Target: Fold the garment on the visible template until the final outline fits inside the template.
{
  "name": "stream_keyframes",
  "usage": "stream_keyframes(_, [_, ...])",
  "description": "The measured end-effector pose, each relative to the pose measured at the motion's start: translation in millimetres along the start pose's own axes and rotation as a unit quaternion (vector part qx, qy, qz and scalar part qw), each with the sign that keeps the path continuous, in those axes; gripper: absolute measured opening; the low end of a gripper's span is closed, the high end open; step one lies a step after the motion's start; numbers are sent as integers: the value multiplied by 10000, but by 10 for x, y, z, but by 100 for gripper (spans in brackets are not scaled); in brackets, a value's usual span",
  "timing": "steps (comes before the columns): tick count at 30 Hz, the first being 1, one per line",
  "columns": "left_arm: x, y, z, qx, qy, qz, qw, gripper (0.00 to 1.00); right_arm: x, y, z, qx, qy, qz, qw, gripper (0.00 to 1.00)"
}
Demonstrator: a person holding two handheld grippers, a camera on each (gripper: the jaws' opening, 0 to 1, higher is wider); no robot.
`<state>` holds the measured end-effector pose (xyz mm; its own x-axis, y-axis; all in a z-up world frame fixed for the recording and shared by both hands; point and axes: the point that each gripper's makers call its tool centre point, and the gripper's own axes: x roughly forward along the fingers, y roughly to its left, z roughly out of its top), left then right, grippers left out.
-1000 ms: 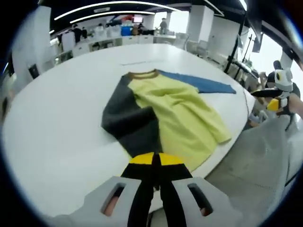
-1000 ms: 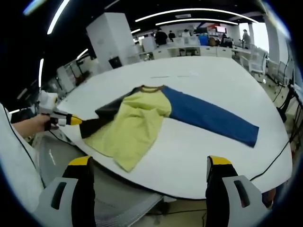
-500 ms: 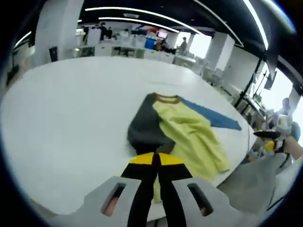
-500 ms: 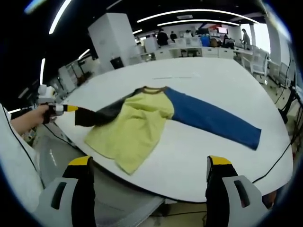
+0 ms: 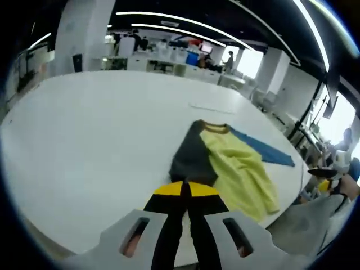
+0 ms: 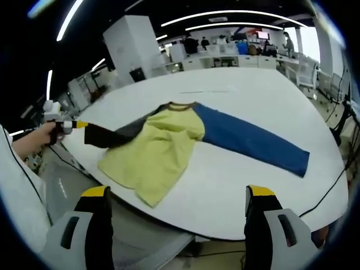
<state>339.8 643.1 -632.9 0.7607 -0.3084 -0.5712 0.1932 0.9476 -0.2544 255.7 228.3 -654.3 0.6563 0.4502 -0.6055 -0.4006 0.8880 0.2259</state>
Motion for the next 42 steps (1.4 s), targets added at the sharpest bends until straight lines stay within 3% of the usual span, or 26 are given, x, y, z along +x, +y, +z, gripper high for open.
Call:
stream_keyframes(5, [-76, 159, 60, -170, -132, 226, 9995, 0, 2, -12, 12, -4, 3, -11, 10000, 99])
stream_keyframes(9, [-141, 410, 81, -425, -271, 570, 9971, 0, 2, -21, 10, 8, 7, -24, 10000, 99])
stream_keyframes(20, [-234, 815, 44, -600, -305, 1040, 9923, 0, 5, -16, -1, 37, 10, -59, 10000, 99])
stream_keyframes(29, [-251, 1184, 73, -990, -463, 1424, 9838, 0, -17, -29, 13, 35, 7, -93, 10000, 99])
stream_keyframes(36, [-239, 1554, 15, -1334, -494, 1853, 9723, 0, -62, -46, 15, 46, 9, -153, 9999, 99])
stream_keyframes(42, [-224, 1638, 11, -1183, -412, 1990, 9720, 0, -68, -43, 7, 54, 33, -184, 9998, 99])
